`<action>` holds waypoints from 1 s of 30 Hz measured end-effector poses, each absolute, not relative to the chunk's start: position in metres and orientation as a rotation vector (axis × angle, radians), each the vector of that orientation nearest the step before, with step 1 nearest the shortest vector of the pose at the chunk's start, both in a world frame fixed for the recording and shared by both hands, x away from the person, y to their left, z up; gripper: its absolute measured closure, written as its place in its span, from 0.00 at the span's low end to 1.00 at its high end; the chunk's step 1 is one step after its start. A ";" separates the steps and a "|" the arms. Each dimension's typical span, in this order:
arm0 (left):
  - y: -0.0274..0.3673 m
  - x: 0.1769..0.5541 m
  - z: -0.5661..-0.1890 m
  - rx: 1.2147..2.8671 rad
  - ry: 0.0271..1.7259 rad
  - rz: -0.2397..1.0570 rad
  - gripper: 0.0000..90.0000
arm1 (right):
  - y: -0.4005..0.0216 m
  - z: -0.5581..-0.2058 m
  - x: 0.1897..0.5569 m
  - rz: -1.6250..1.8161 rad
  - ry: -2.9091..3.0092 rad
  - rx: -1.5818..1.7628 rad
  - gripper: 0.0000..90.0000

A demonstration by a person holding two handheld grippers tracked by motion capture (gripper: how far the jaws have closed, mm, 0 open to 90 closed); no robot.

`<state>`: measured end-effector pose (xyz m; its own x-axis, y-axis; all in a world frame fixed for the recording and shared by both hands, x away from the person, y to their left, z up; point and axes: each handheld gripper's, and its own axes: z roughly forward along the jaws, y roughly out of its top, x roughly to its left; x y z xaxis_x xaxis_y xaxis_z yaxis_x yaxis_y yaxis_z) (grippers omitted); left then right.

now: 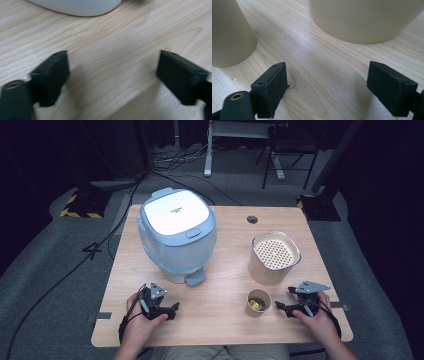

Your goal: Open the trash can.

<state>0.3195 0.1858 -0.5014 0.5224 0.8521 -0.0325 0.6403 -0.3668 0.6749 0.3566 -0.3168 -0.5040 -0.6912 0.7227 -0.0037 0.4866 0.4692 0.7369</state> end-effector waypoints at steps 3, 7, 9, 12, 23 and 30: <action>0.188 0.319 -0.500 2.132 1.208 0.425 0.24 | -0.317 -0.504 0.357 1.060 2.409 1.026 0.19; 0.189 0.317 -0.499 2.155 1.198 0.435 0.24 | -0.317 -0.504 0.357 1.061 2.410 1.024 0.19; 0.189 0.316 -0.497 2.173 1.181 0.434 0.25 | -0.317 -0.504 0.357 1.061 2.410 1.024 0.19; 0.190 0.314 -0.493 2.187 1.159 0.422 0.29 | -0.317 -0.504 0.357 1.062 2.411 1.024 0.19; 0.192 0.307 -0.467 2.150 1.091 0.368 0.34 | -0.317 -0.504 0.357 1.062 2.411 1.023 0.19; 0.193 0.306 -0.447 2.076 1.033 0.334 0.36 | -0.318 -0.504 0.357 1.061 2.412 1.020 0.19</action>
